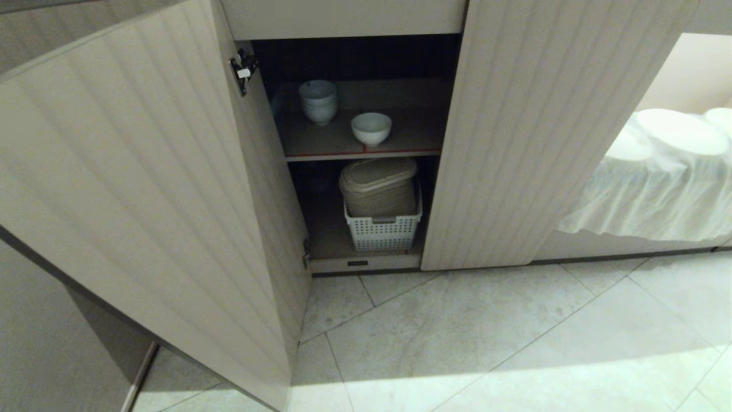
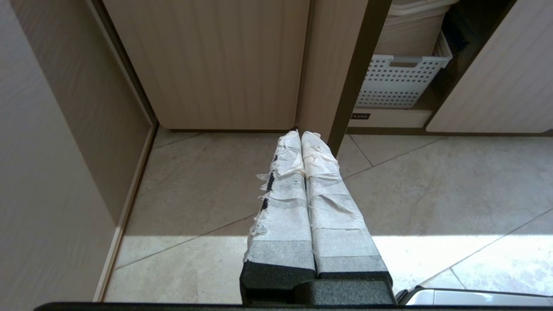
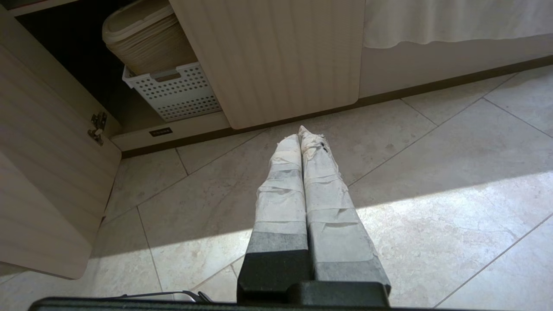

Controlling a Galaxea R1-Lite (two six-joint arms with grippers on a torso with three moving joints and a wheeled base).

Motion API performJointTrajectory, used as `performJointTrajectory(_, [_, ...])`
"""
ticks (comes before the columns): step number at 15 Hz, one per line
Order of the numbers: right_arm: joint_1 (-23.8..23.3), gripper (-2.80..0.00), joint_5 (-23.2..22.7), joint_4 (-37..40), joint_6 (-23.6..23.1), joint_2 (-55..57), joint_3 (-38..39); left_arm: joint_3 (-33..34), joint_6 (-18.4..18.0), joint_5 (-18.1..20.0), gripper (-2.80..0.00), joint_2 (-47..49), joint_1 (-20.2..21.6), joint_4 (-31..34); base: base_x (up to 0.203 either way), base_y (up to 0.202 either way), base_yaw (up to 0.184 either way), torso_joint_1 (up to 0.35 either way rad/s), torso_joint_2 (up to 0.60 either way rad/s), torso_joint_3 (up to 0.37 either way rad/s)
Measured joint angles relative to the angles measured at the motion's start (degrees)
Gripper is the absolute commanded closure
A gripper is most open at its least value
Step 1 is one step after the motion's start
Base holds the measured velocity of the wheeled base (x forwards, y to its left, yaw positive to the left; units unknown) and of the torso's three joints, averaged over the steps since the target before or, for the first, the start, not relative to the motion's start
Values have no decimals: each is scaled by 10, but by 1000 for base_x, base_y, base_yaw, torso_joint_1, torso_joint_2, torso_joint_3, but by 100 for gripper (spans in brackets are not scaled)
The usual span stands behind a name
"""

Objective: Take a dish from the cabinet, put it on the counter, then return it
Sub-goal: Close the cabinet door

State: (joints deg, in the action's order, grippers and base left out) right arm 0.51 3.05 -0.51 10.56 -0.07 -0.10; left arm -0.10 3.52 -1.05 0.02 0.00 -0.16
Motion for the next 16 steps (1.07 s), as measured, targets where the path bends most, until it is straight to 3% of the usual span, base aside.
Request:
performJointTrajectory(9, [0, 0, 0, 0, 0, 0, 0, -27, 8, 1, 0, 36, 0, -8, 0, 0, 0, 0, 0, 0])
performJointTrajectory(16, [0, 0, 0, 0, 0, 0, 0, -80, 40, -5, 0, 238, 0, -172, 0, 0, 0, 0, 0, 0])
